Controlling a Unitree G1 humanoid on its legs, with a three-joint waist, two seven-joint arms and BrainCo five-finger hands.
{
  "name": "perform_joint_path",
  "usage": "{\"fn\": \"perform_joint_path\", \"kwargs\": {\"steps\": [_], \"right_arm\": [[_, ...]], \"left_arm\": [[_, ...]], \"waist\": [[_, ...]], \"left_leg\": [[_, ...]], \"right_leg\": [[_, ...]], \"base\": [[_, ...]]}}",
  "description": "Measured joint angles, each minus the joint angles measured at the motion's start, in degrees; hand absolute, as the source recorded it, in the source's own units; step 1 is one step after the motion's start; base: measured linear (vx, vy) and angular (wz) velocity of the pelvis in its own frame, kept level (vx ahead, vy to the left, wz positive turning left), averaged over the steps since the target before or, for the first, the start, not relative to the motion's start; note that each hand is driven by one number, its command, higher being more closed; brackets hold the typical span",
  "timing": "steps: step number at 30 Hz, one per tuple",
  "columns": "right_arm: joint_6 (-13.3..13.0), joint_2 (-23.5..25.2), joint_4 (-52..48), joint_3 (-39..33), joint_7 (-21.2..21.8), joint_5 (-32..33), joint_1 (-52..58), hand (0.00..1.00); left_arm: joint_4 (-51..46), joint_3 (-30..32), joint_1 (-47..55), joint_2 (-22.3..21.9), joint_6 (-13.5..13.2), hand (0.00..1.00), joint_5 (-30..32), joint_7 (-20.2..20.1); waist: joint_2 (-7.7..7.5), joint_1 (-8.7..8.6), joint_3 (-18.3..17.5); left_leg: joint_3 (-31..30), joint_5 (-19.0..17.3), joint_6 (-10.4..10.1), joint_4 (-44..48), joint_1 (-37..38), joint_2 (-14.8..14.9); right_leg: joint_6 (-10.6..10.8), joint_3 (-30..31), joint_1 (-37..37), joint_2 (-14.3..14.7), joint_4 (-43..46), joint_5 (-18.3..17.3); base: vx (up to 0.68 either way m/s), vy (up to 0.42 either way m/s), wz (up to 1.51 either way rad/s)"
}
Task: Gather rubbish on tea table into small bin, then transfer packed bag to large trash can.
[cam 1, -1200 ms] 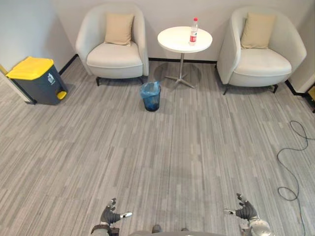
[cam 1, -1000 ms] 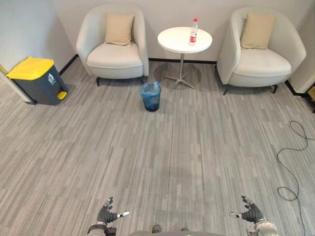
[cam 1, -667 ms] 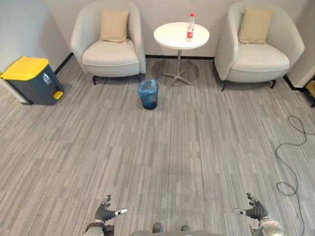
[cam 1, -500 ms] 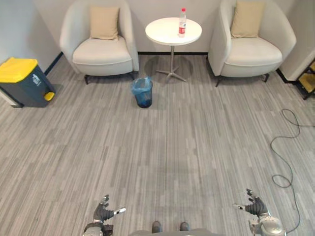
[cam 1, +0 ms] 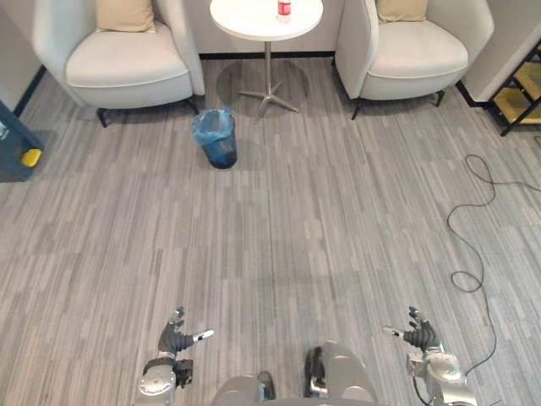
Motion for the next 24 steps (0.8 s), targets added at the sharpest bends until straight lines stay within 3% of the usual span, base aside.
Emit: {"fn": "perform_joint_path", "kwargs": {"steps": [1,2,3,4,5,6,7,9,10,12,15,16,17,18,19,20,21,22,23,24], "right_arm": [[0.19,-0.37,0.00,-0.14,-0.13,0.00,0.16,0.00],[0.34,-0.53,-0.01,-0.18,-0.36,-0.01,0.24,0.00],[0.38,-0.56,-0.05,-0.17,-0.48,-0.02,0.17,0.00],[0.36,-0.23,-0.14,-0.18,-0.74,-0.02,-1.08,0.00],[0.34,0.11,-0.16,-0.16,-0.75,-0.02,-1.40,0.00],[0.34,0.47,-0.19,0.00,-0.90,0.01,-1.33,0.00],[0.23,0.61,-0.34,0.60,-1.04,0.43,-1.34,0.00],[-0.22,1.54,-0.78,1.41,-1.53,2.26,-1.61,0.00],[-0.71,2.30,-1.19,1.75,-1.74,3.79,-1.56,0.00],[-0.88,2.75,-1.53,1.81,-2.23,4.92,-1.83,0.00],[-0.94,1.89,-0.59,1.70,-2.35,6.65,-3.65,0.00],[-0.96,1.31,0.10,1.62,-2.43,7.33,-4.50,0.00],[-1.00,1.12,0.45,1.37,-2.50,7.49,-4.91,0.00],[-1.02,0.88,1.69,1.14,-2.53,8.07,-5.22,0.00],[-1.02,1.24,1.99,1.20,-2.57,8.49,-5.18,0.00],[-0.96,2.31,2.54,1.15,-2.53,8.47,-5.02,0.00],[-0.94,2.93,2.80,0.77,-2.56,8.47,-4.85,0.00],[-0.97,4.49,3.86,-0.20,-2.52,8.48,-4.75,0.00],[-0.89,5.18,5.61,-0.12,-2.42,8.47,-4.76,0.00],[-0.81,5.35,6.35,-0.11,-2.37,8.48,-4.82,0.00]], "left_arm": [[0.04,-0.02,-1.03,-0.04,0.00,0.00,0.01,0.18],[0.16,-0.02,-1.83,-0.56,0.01,0.00,0.06,0.64],[0.23,-0.04,-2.20,-1.01,0.01,0.00,0.06,0.80],[0.44,-0.70,-2.86,-1.38,0.01,0.00,0.07,0.90],[0.55,-0.72,-2.86,-1.59,0.02,0.00,0.09,0.88],[1.29,-0.42,-2.68,-2.59,0.06,0.00,0.09,0.96],[1.21,-0.13,-1.42,-3.54,0.05,0.00,0.06,0.89],[1.20,-0.14,-0.48,-3.93,0.19,0.00,0.05,0.87],[0.86,-0.16,-0.30,-4.18,0.20,0.00,0.02,0.88],[-0.23,-0.22,0.45,-5.00,0.19,0.00,-0.02,0.87],[-2.67,-0.64,2.13,-5.57,0.17,0.00,-0.02,0.79],[-2.86,-0.56,2.92,-5.63,0.18,0.00,-0.06,0.90],[-2.85,-0.43,3.27,-5.79,0.19,0.00,-0.10,1.00],[-2.75,0.08,3.90,-6.21,0.21,0.00,-0.25,1.10],[-2.53,0.07,4.39,-6.08,0.24,0.00,-0.60,1.17],[-1.04,0.14,4.53,-5.98,0.28,0.00,-0.98,1.17],[-0.24,-0.01,4.28,-6.03,0.39,0.00,-1.07,1.17],[0.73,-0.62,3.77,-5.90,0.44,0.00,-1.09,1.02],[1.80,-1.46,2.89,-5.66,0.64,0.00,-1.08,0.94],[2.23,-1.96,2.36,-5.46,0.90,0.00,-1.08,0.92]], "waist": [[-0.69,-0.38,0.10],[-0.82,-0.65,-0.08],[-0.14,-1.05,0.09],[0.99,-1.18,0.65],[1.05,-1.30,0.69],[1.33,-0.88,0.89],[1.38,0.06,1.13],[0.81,1.71,1.64],[-0.52,3.44,2.07],[-1.31,4.13,2.44],[-1.29,6.86,2.47],[-1.02,8.58,2.36],[-0.74,8.94,2.25],[-0.43,9.80,1.94],[-0.56,10.25,1.16],[-2.82,10.22,-0.20],[-3.49,9.67,-0.76],[-5.50,8.61,-1.66],[-6.07,7.45,-1.62],[-6.08,6.90,-1.63]], "left_leg": [[-1.25,-0.83,-1.83,-0.66,1.49,0.05],[-2.69,-2.07,-3.98,0.21,2.72,1.04],[-3.24,-2.23,-4.33,1.57,2.74,2.10],[-3.62,-1.00,-6.47,6.83,1.40,4.35],[-3.66,0.25,-8.22,11.37,0.09,4.80],[-3.72,5.58,-7.74,24.87,-3.90,6.58],[-3.66,11.77,-5.50,39.93,-8.76,9.34],[-2.78,9.09,-2.84,56.13,-16.25,12.04],[-1.19,7.93,-1.33,58.80,-21.22,11.86],[1.34,6.32,-1.05,54.28,-28.35,10.08],[2.51,7.00,-2.18,31.63,-34.53,4.25],[1.13,10.95,-5.51,13.68,-34.37,1.21],[0.76,12.64,-5.97,8.04,-34.13,0.33],[0.69,14.35,-3.69,3.69,-34.55,-0.24],[0.11,18.25,0.84,6.37,-35.16,-0.72],[1.63,19.87,3.03,11.64,-36.06,-1.56],[2.09,19.42,3.96,13.35,-36.04,-1.89],[2.28,15.42,5.18,15.50,-34.68,-3.11],[1.28,12.27,5.84,16.73,-31.73,-4.30],[1.04,11.07,6.24,17.01,-29.81,-4.69]], "right_leg": [[0.00,1.11,-1.05,-0.35,-5.12,5.29],[-3.86,1.32,-2.05,-0.91,-2.87,12.39],[-6.58,0.46,-2.93,-0.70,0.32,12.74],[-7.91,-1.21,-3.69,-0.41,7.30,6.95],[-8.48,-1.65,-3.30,-0.40,9.69,4.27],[-9.46,-2.51,0.04,0.37,12.18,-0.27],[-10.16,-2.55,5.20,1.97,11.53,-3.46],[-11.60,-2.05,13.12,4.14,8.94,-6.03],[-11.57,-1.12,18.16,4.35,5.95,-7.17],[-11.27,-0.75,24.90,4.61,-0.18,-7.57],[-10.42,1.88,31.59,4.87,-6.75,-8.15],[-9.21,4.25,35.22,4.98,-9.88,-9.02],[-8.66,5.15,36.72,5.39,-10.92,-9.55],[-7.16,6.66,38.92,5.78,-10.98,-11.89],[-6.18,7.89,40.12,5.22,-8.93,-14.71],[-3.36,9.22,38.32,3.39,-1.40,-17.89],[-2.58,9.16,36.46,2.46,4.39,-18.26],[2.15,9.13,31.10,-0.12,18.80,-15.85],[10.00,9.62,26.25,-1.74,33.29,-9.90],[9.60,9.48,24.15,-2.37,39.24,-9.51]], "base": [[0.62,-0.193,0.70],[0.64,-0.218,0.65],[0.65,-0.263,0.54],[0.52,-0.240,0.36],[0.66,-0.328,0.34],[0.70,-0.354,0.22],[0.70,-0.347,0.09],[0.69,-0.300,-0.17],[0.71,-0.271,-0.15],[0.64,-0.191,-0.01],[0.55,-0.056,-0.39],[0.63,0.026,-0.73],[0.77,0.090,-0.90],[0.66,0.155,-0.76],[0.68,0.174,-0.81],[0.75,0.172,-0.43],[0.81,0.155,-0.10],[0.98,0.179,0.22],[0.80,0.144,0.28],[0.75,0.126,0.30]]}}
